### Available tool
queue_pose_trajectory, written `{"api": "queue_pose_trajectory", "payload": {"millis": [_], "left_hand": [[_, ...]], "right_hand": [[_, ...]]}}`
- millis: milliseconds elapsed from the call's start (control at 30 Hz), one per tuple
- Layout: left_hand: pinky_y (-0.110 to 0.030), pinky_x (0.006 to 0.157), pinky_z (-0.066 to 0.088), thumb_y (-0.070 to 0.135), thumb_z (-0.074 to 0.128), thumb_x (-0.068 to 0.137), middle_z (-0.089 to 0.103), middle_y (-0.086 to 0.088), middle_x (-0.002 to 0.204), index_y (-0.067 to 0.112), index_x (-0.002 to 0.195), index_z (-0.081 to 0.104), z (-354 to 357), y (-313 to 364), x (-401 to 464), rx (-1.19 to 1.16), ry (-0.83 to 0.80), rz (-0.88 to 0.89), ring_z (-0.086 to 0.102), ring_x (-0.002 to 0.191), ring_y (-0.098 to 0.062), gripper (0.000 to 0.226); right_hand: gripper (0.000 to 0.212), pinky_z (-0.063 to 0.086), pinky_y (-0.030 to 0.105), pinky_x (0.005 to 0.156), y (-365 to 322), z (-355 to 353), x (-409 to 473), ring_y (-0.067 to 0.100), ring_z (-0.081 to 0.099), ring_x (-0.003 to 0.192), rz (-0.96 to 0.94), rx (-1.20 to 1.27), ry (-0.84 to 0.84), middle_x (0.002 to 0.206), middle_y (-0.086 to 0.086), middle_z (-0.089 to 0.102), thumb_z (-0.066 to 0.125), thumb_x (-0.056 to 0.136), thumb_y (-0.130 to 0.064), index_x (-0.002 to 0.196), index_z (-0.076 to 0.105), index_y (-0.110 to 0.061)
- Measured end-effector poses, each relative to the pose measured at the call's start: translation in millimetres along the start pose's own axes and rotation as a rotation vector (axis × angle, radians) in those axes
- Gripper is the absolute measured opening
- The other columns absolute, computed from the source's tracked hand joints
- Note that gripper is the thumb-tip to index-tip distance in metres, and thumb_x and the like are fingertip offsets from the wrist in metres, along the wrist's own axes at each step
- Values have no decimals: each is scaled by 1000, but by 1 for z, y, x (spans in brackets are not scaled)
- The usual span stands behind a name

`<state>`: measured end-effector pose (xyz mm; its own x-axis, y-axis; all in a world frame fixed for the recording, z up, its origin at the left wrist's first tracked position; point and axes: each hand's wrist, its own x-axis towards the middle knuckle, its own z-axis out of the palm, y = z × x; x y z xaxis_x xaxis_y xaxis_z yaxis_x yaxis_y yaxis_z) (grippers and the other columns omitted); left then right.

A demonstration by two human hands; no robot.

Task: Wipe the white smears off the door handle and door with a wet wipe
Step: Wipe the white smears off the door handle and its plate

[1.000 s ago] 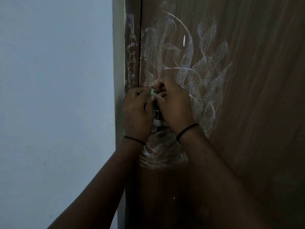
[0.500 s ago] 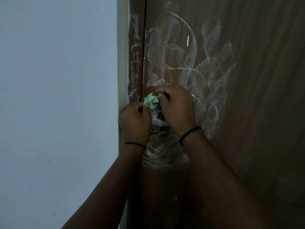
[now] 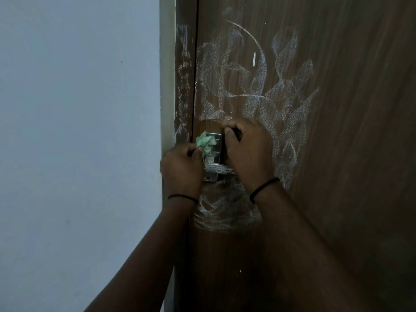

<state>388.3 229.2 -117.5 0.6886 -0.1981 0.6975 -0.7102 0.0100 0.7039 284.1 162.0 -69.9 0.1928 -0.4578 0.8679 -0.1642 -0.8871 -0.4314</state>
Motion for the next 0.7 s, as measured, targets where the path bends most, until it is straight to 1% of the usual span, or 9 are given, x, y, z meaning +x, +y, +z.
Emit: {"api": "queue_pose_trajectory", "payload": {"millis": [100, 167, 267, 333, 400, 467, 533, 600, 700], "left_hand": [[-24, 68, 46, 22, 67, 90, 74, -3, 85, 14, 90, 77, 1, -15, -20, 39, -31, -44, 66, 77, -17, 13], [-22, 68, 42, 22, 66, 91, 74, -3, 86, 15, 89, 76, 1, -15, -17, 47, -36, -34, 66, 78, -18, 12], [-18, 69, 41, 24, 64, 91, 73, 3, 90, 20, 100, 75, 1, -3, 1, 21, -7, 53, 65, 82, -13, 15], [-8, 67, 36, 22, 66, 90, 72, 8, 91, 23, 107, 72, 0, 0, 8, -4, 24, 91, 63, 81, -6, 19], [-11, 66, 34, 21, 66, 89, 73, 4, 91, 23, 103, 73, 2, -6, 1, 19, 32, 100, 65, 81, -10, 15], [-17, 67, 34, 23, 67, 90, 74, 0, 89, 20, 97, 74, 3, -18, -15, 46, 23, 55, 66, 80, -15, 11], [-18, 67, 36, 22, 68, 89, 74, -1, 86, 17, 92, 75, 3, -25, -27, 34, 1, 14, 66, 78, -17, 9], [-18, 70, 39, 20, 69, 89, 75, -2, 87, 17, 92, 76, 2, -21, -23, 5, 2, 5, 67, 79, -17, 9], [-19, 75, 42, 18, 67, 89, 75, -4, 93, 15, 98, 76, 3, -7, -8, -12, 32, 49, 67, 85, -17, 13]], "right_hand": [[14, 55, 40, 83, 1, 1, -5, 15, 64, 92, 22, 24, -4, 98, -1, 71, 61, 93, -10, 98, 75, -13], [14, 55, 41, 83, 0, 2, -6, 16, 63, 93, 27, 44, 25, 98, -2, 70, 61, 94, -12, 99, 74, -14], [15, 55, 42, 81, -2, 2, -3, 17, 63, 92, 26, 71, 82, 97, -1, 70, 61, 93, -15, 100, 74, -17], [15, 54, 42, 81, -1, 2, -2, 17, 63, 91, 15, 91, 87, 97, -1, 70, 60, 94, -16, 101, 74, -18], [16, 54, 43, 80, 1, 0, -2, 18, 63, 90, 3, 101, 91, 97, 0, 70, 60, 94, -15, 102, 74, -17], [16, 54, 45, 83, 5, 0, -4, 20, 64, 91, 0, 115, 100, 99, 1, 71, 60, 94, -14, 102, 74, -15], [15, 53, 47, 87, 7, 0, -6, 21, 64, 92, 1, 120, 96, 99, 1, 71, 60, 95, -15, 102, 74, -14], [15, 54, 45, 84, 7, 3, -7, 19, 64, 90, 4, 104, 82, 97, 1, 71, 60, 95, -16, 101, 74, -15], [15, 55, 41, 78, 5, 6, -7, 16, 64, 87, -11, 95, 98, 95, -1, 71, 60, 94, -18, 99, 74, -16]]}}
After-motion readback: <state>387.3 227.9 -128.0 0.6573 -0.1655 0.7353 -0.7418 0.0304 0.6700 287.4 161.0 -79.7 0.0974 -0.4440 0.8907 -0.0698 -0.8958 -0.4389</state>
